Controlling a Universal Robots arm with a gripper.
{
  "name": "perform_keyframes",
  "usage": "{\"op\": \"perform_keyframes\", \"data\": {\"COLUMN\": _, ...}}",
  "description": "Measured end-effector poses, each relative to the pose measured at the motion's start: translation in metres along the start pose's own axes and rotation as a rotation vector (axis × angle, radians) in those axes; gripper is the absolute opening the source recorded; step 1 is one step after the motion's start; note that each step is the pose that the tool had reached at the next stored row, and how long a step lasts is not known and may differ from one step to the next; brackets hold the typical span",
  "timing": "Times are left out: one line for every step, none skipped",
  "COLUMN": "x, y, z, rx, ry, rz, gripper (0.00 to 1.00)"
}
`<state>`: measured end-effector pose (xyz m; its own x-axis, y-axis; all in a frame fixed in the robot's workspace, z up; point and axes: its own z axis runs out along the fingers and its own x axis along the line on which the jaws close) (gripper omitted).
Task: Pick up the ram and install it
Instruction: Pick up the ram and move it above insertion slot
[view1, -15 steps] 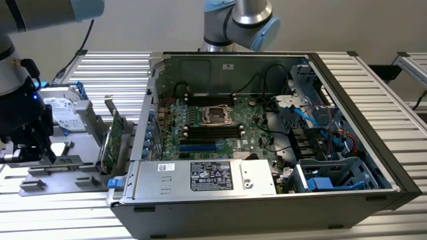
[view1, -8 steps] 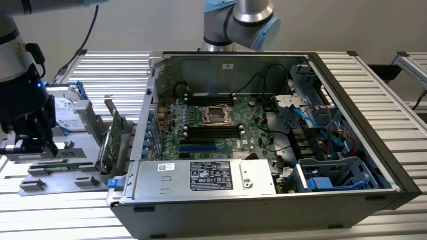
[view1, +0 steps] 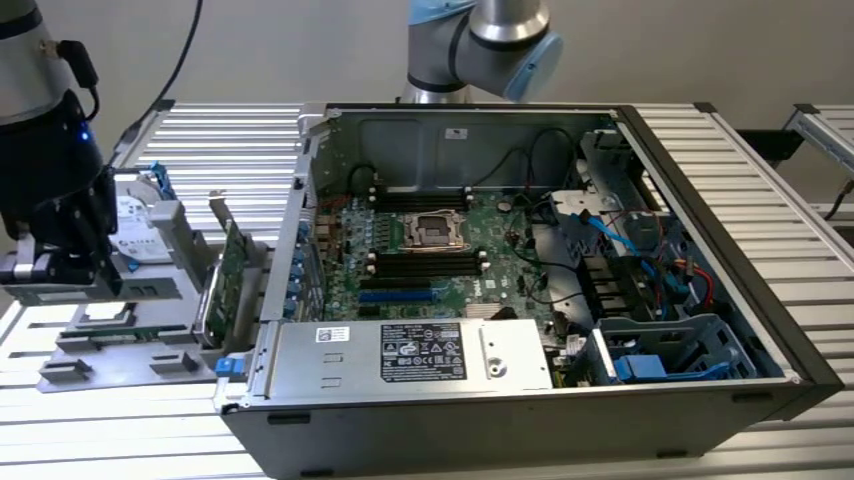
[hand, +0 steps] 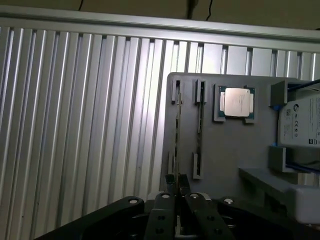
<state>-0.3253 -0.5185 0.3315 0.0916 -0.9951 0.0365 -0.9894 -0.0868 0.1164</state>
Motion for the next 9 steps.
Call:
{"op": "perform_keyframes", "data": {"x": 0.000, "y": -0.0020, "z": -0.0049, "rx": 0.0000, "ry": 0.0002, "rz": -0.002, "gripper": 0.14}}
{"op": "perform_keyframes", "data": {"x": 0.001, "y": -0.0040, "z": -0.0094, "rx": 0.0000, "ry": 0.0004, "rz": -0.003, "gripper": 0.14}}
{"op": "perform_keyframes", "data": {"x": 0.001, "y": -0.0063, "z": -0.0136, "rx": 0.0001, "ry": 0.0004, "rz": -0.003, "gripper": 0.14}}
{"op": "perform_keyframes", "data": {"x": 0.002, "y": -0.0087, "z": -0.0176, "rx": 0.0001, "ry": 0.0005, "rz": -0.004, "gripper": 0.14}}
{"op": "perform_keyframes", "data": {"x": 0.002, "y": -0.0116, "z": -0.0210, "rx": 0.0001, "ry": 0.0006, "rz": -0.005, "gripper": 0.14}}
{"op": "perform_keyframes", "data": {"x": 0.002, "y": -0.0146, "z": -0.0242, "rx": 0.0002, "ry": 0.0006, "rz": -0.005, "gripper": 0.14}}
{"op": "perform_keyframes", "data": {"x": 0.003, "y": -0.0177, "z": -0.0276, "rx": 0.0001, "ry": 0.0007, "rz": -0.005, "gripper": 0.14}}
{"op": "perform_keyframes", "data": {"x": 0.003, "y": -0.0208, "z": -0.0309, "rx": 0.0000, "ry": 0.0008, "rz": -0.006, "gripper": 0.14}}
{"op": "perform_keyframes", "data": {"x": 0.003, "y": -0.0242, "z": -0.0343, "rx": 0.0002, "ry": 0.0007, "rz": -0.006, "gripper": 0.14}}
